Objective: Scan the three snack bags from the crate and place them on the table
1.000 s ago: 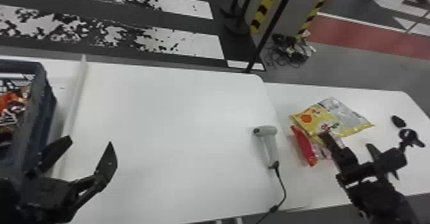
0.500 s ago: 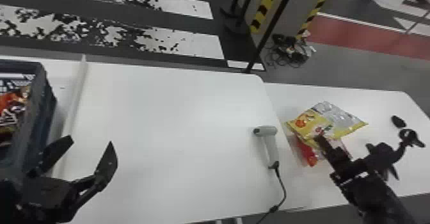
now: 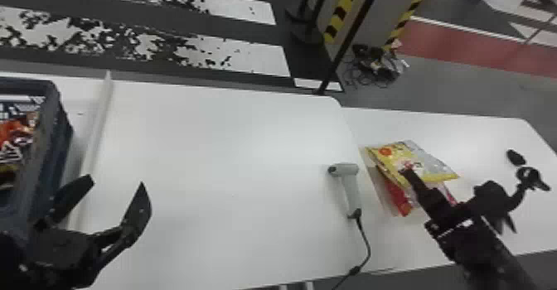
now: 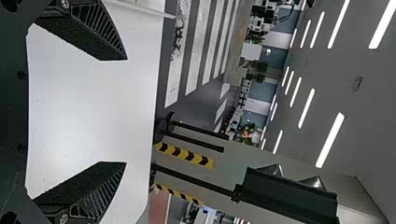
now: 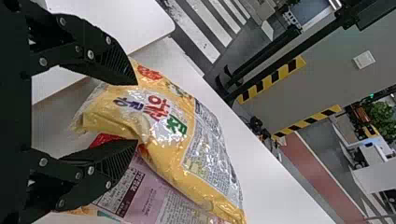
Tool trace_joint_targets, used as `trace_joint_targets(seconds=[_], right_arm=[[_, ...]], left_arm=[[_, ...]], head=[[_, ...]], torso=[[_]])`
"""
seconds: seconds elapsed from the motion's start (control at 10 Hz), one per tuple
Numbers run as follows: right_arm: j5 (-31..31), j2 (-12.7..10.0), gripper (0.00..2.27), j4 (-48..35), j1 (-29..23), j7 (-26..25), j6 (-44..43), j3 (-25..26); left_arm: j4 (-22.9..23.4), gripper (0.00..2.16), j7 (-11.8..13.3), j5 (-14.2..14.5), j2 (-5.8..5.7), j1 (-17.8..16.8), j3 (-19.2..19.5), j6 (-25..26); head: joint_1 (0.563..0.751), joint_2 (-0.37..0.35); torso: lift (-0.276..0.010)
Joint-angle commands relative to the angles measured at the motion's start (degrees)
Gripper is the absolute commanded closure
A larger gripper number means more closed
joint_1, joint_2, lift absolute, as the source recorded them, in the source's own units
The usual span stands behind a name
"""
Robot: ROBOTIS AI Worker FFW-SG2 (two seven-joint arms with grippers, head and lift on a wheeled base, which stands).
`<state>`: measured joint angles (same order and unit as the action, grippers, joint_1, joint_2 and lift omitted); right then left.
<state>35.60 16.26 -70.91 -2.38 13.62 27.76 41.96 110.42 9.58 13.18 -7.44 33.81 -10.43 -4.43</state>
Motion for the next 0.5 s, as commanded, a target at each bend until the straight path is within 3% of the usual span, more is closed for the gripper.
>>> trace_joint_targets(seconds=[0.0, 0.4], right_arm=[[-0.09, -0.26, 0.06, -3.09, -2.1, -0.26, 0.15, -0.12], [-0.62, -4.48, 0.06, -21.38, -11.95, -1.14, 0.51, -3.02]], left_arm=[[-0.3, 0.07, 0.0, 0.0, 0.06, -0.23, -0.03, 0.0], [-0.47, 0.07, 0.0, 0.09, 0.14, -0.67, -0.47, 0.0]], head=[[0.695, -0.35], [0.695, -0.35]], torso=[[-0.062], [-0.062]])
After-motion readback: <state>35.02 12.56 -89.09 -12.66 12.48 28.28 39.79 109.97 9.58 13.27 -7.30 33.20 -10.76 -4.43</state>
